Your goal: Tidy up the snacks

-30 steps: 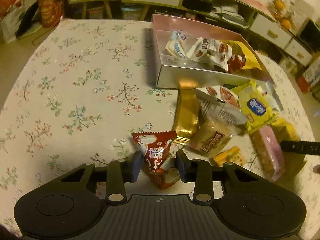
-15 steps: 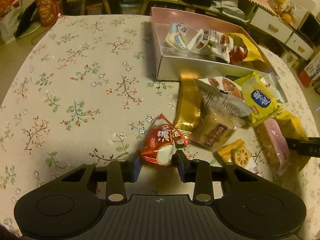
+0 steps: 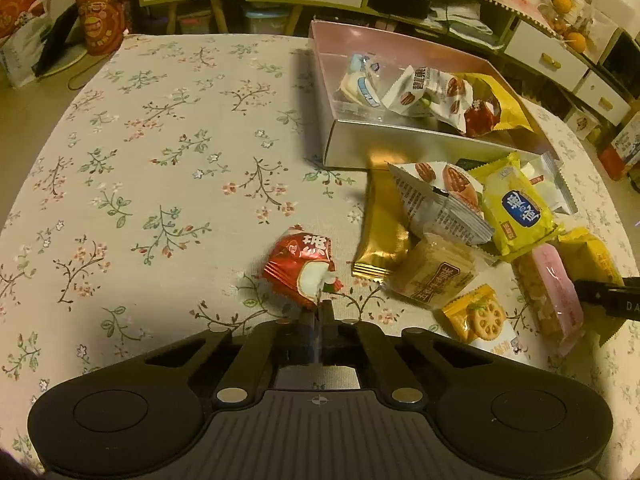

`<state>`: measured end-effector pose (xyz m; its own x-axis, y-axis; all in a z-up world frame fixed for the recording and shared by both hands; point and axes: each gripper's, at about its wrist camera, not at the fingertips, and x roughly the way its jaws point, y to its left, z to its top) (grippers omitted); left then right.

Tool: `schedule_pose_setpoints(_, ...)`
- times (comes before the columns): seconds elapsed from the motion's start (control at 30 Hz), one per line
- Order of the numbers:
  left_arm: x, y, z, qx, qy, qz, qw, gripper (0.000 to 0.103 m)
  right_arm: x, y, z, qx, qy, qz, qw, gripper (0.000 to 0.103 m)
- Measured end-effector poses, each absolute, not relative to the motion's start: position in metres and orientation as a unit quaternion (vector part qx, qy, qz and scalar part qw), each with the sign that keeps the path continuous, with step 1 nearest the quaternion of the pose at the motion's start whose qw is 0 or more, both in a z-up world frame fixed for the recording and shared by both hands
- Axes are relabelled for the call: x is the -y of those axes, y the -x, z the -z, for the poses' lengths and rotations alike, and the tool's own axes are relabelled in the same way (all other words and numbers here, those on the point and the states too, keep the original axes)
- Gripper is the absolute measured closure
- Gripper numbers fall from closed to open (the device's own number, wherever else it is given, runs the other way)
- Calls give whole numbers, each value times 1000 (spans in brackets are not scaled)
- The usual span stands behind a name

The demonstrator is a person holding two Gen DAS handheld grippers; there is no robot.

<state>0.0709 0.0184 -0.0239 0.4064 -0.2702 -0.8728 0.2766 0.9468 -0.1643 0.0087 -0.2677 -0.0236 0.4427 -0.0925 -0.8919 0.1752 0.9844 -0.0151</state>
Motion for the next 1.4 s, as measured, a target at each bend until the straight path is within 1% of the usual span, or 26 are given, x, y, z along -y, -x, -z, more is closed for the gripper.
schedule_pose_setpoints(0.07,-19,-71,25,-524,-8,179,833,103,268,-8,23,-522,-41,78,848,66)
schedule_pose_setpoints(0.1,-20,-70,25,-525,-12,183,831,95,268,-8,23,-524,-42,76,848,66)
schedule_pose_setpoints(0.17,-22,-68,27,-519,-27,184,834,94,267,-8,25,-527,-40,72,846,66)
schedule_pose_setpoints(0.2,-22,-67,27,-517,-37,184,835,88,267,-8,25,-528,-38,71,845,66)
schedule_pose_setpoints(0.23,-23,-66,28,-512,-46,183,838,76,266,-8,26,-529,-36,71,845,66)
schedule_pose_setpoints(0.27,-24,-65,27,-505,-51,183,842,68,267,-8,26,-528,-35,71,845,66)
schedule_pose_setpoints(0.3,-26,-65,26,-498,-53,184,846,52,267,-8,25,-528,-36,71,846,66)
schedule_pose_setpoints(0.33,-27,-65,25,-493,-49,185,849,41,267,-9,25,-527,-37,71,846,66)
schedule_pose_setpoints(0.43,-29,-68,22,-486,-38,191,852,29,267,-10,25,-527,-38,72,846,66)
schedule_pose_setpoints(0.77,-47,-74,13,-510,-69,194,835,28,269,-9,22,-522,-45,72,849,66)
schedule_pose_setpoints(0.9,-55,-78,8,-491,-95,194,844,28,268,-10,17,-515,-45,67,853,66)
schedule_pose_setpoints(1.07,-44,-83,10,-435,-156,213,861,28,265,-11,11,-505,-41,65,860,67)
schedule_pose_setpoints(1.2,-34,-92,20,-430,-164,229,858,28,264,-12,10,-503,-41,63,861,67)
schedule_pose_setpoints(1.27,-30,-95,26,-431,-164,227,858,31,265,-12,9,-503,-40,62,861,67)
schedule_pose_setpoints(1.3,-27,-98,29,-436,-162,220,857,36,265,-12,9,-502,-40,61,862,68)
schedule_pose_setpoints(1.33,-26,-99,32,-440,-157,216,857,49,265,-12,8,-502,-40,61,862,68)
schedule_pose_setpoints(1.4,-26,-101,36,-450,-145,207,856,62,268,-12,6,-499,-43,62,863,68)
